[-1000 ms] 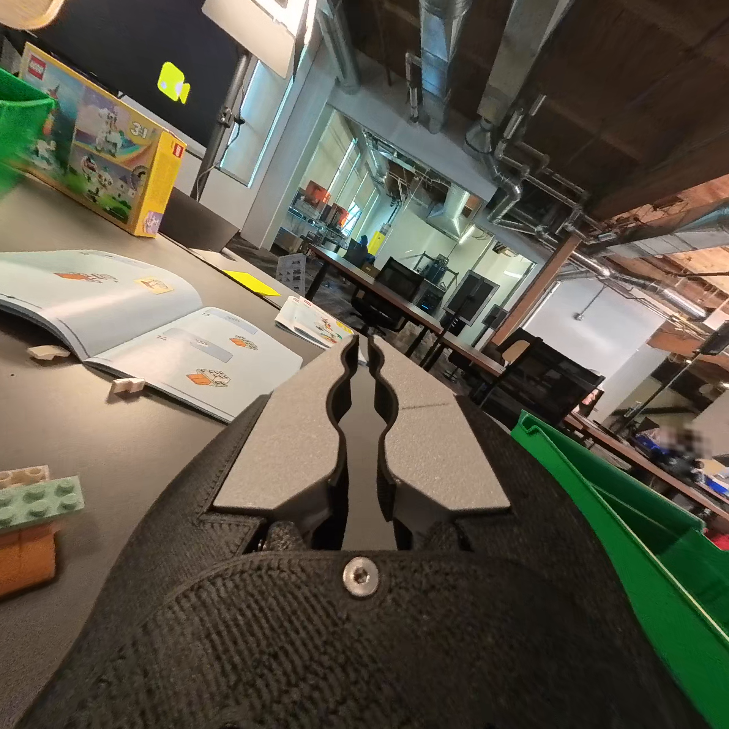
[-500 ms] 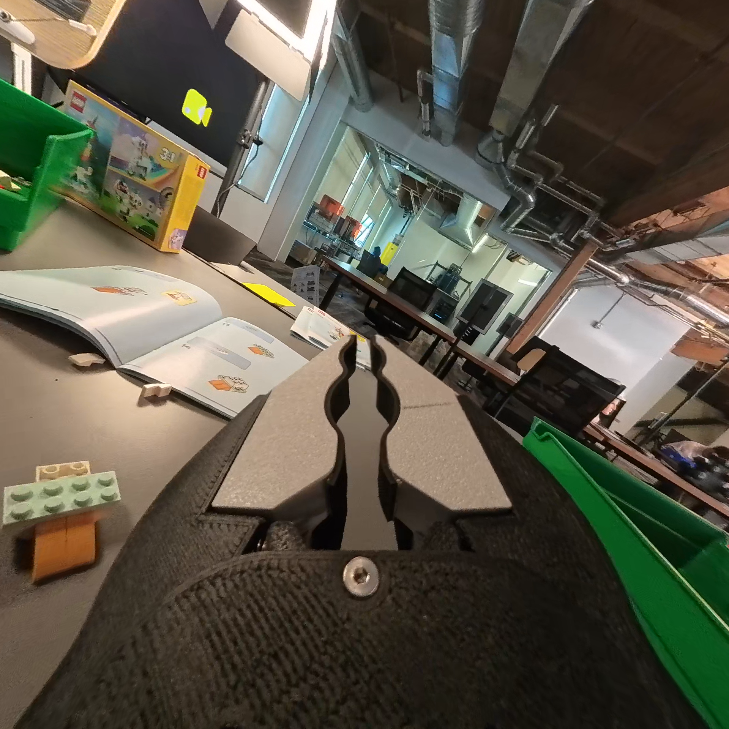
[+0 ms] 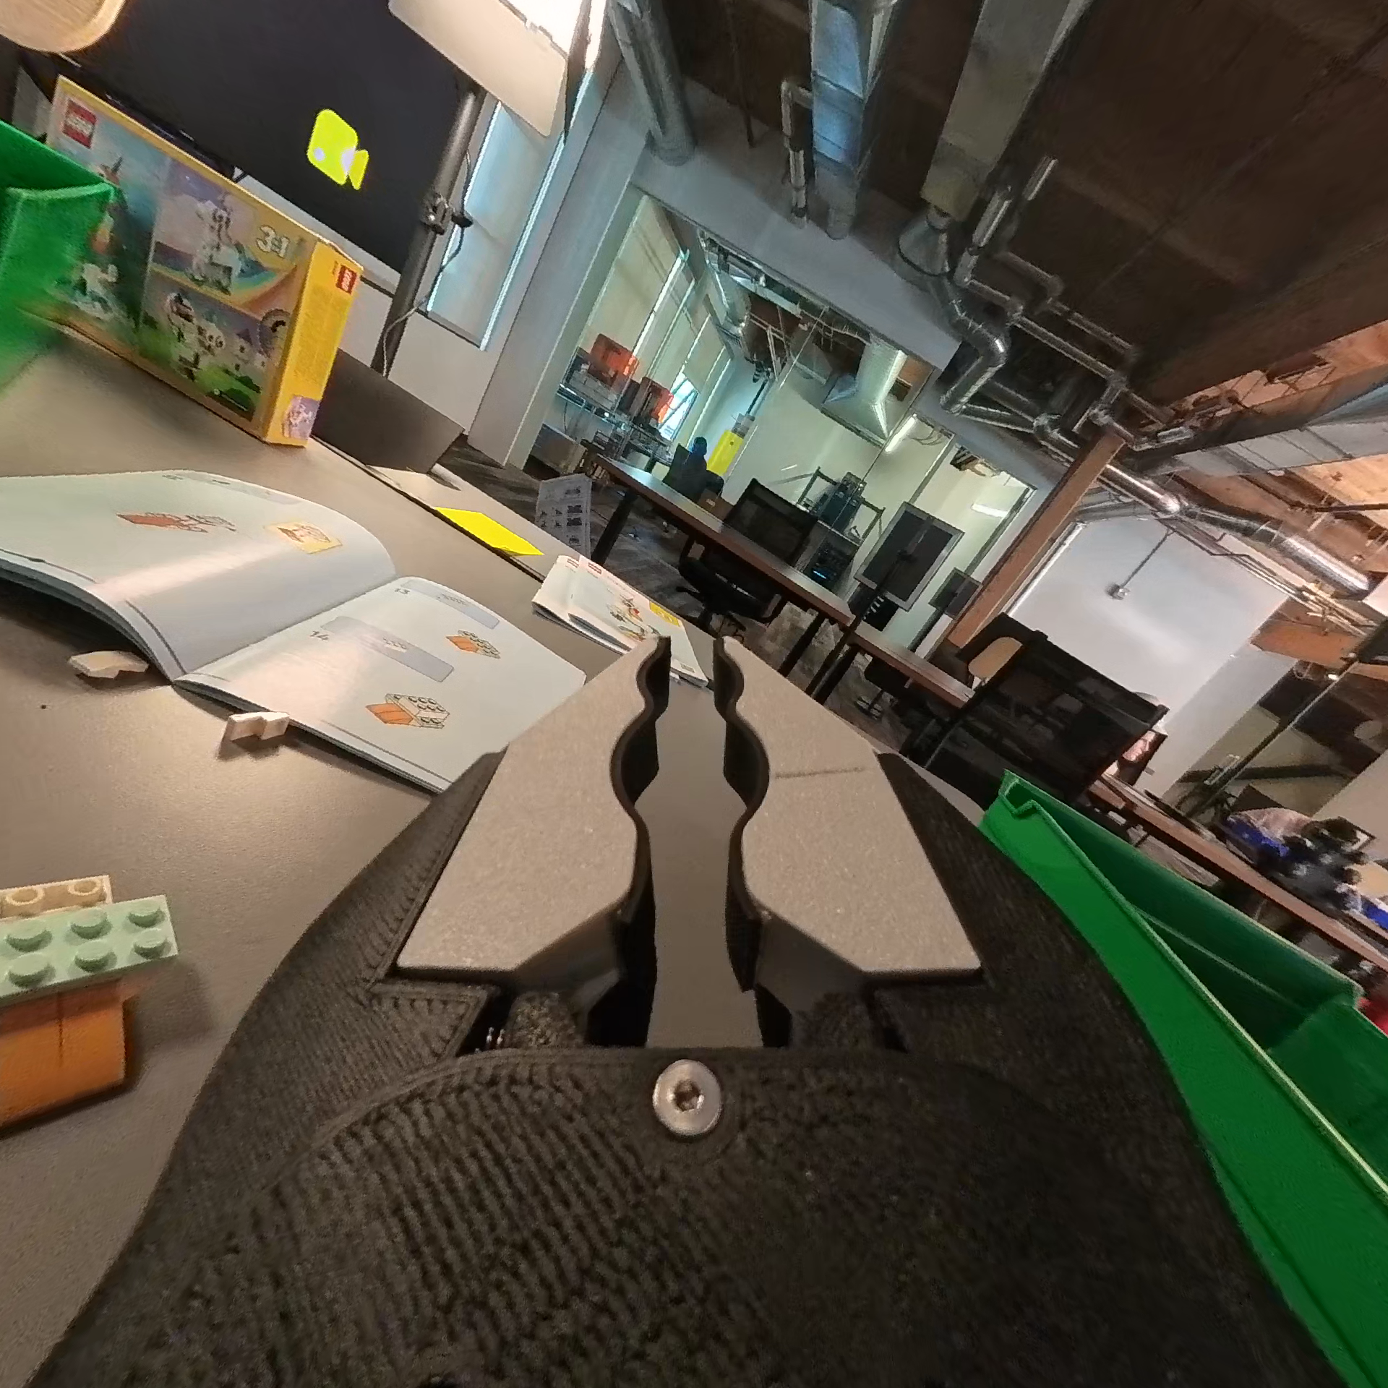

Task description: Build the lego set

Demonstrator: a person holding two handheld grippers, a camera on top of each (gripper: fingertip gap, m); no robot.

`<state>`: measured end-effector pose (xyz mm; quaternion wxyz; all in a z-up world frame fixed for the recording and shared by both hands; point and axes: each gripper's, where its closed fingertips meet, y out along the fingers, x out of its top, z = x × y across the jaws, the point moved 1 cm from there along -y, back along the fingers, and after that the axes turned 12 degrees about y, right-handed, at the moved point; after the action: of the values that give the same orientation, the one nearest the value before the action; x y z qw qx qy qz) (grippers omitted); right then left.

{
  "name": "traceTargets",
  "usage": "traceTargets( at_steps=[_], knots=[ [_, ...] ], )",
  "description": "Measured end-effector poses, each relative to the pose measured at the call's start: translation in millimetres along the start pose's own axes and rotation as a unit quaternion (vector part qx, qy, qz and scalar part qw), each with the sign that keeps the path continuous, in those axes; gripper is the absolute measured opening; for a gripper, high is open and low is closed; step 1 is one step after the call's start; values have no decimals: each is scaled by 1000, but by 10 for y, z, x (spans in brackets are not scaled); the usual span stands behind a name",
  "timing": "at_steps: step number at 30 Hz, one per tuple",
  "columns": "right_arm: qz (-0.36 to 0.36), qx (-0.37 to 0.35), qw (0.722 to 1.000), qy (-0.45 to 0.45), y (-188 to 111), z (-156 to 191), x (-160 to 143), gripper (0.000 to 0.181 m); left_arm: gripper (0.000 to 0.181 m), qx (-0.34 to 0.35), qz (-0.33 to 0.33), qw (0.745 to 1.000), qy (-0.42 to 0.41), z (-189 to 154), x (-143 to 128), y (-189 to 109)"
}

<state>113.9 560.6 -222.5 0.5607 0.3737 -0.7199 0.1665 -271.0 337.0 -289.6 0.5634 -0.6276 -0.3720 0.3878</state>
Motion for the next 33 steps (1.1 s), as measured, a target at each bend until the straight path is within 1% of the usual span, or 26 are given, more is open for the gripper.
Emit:
traceTargets(
  at_steps=[1, 3, 5, 9, 12, 14, 16, 18, 20, 22, 23, 25, 26, 28, 29, 31, 33],
  knots=[
    [0, 0, 1000, -1, 2, 1, -1, 9, 35, 6, 36, 999, 1, 28, -72, 46],
    [1, 1, 1000, -2, 5, 2, -3, 9, 35, 9, 88, 996, 1, 53, -177, 104],
    [1, 1, 1000, -3, 9, 3, -5, 9, 36, 0, 121, 993, -8, 44, -241, 145],
    [2, 3, 1000, -4, 12, 11, -8, 9, 36, 0, 155, 988, -15, 95, -295, 231],
    [1, 3, 1000, -4, 12, 11, -7, 9, 37, -5, 174, 984, -23, 109, -329, 279],
    [1, 3, 1000, -4, 12, 13, -8, 9, 24, -4, 187, 982, -20, 123, -363, 293],
    [1, 4, 1000, -4, 13, 16, -9, 9, 23, -2, 193, 981, -13, 131, -387, 291],
    [1, 5, 1000, -4, 14, 20, -9, 9, 23, 3, 182, 983, -1, 133, -374, 272],
    [0, 6, 1000, -3, 12, 23, -7, 9, 23, 35, 159, 987, 15, 184, -341, 196],
    [-1, 6, 1000, -1, 11, 22, -3, 9, 23, 74, 103, 992, 22, 216, -241, 52],
    [-1, 6, 1000, 0, 10, 22, 0, 9, 24, 99, 59, 993, 31, 222, -150, -46],
    [-3, 7, 1000, 3, 10, 24, 5, 9, 24, 127, -53, 989, 54, 118, 69, -266],
    [-4, 9, 1000, 5, 11, 29, 7, 9, 23, 143, -129, 979, 69, 42, 222, -401],
    [-5, 14, 1000, 7, 13, 48, 11, 9, 23, 122, -277, 949, 87, -263, 492, -664],
    [-5, 17, 1000, 7, 14, 63, 13, 9, 23, 122, -342, 927, 95, -389, 601, -804],
    [-6, 25, 1000, 2, 12, 106, 21, 9, 23, 113, -440, 883, 116, -670, 757, -1018],
    [-10, 41, 999, -2, 3, 173, 40, 11, 23, 100, -535, 827, 143, -987, 918, -1225]
  ],
)
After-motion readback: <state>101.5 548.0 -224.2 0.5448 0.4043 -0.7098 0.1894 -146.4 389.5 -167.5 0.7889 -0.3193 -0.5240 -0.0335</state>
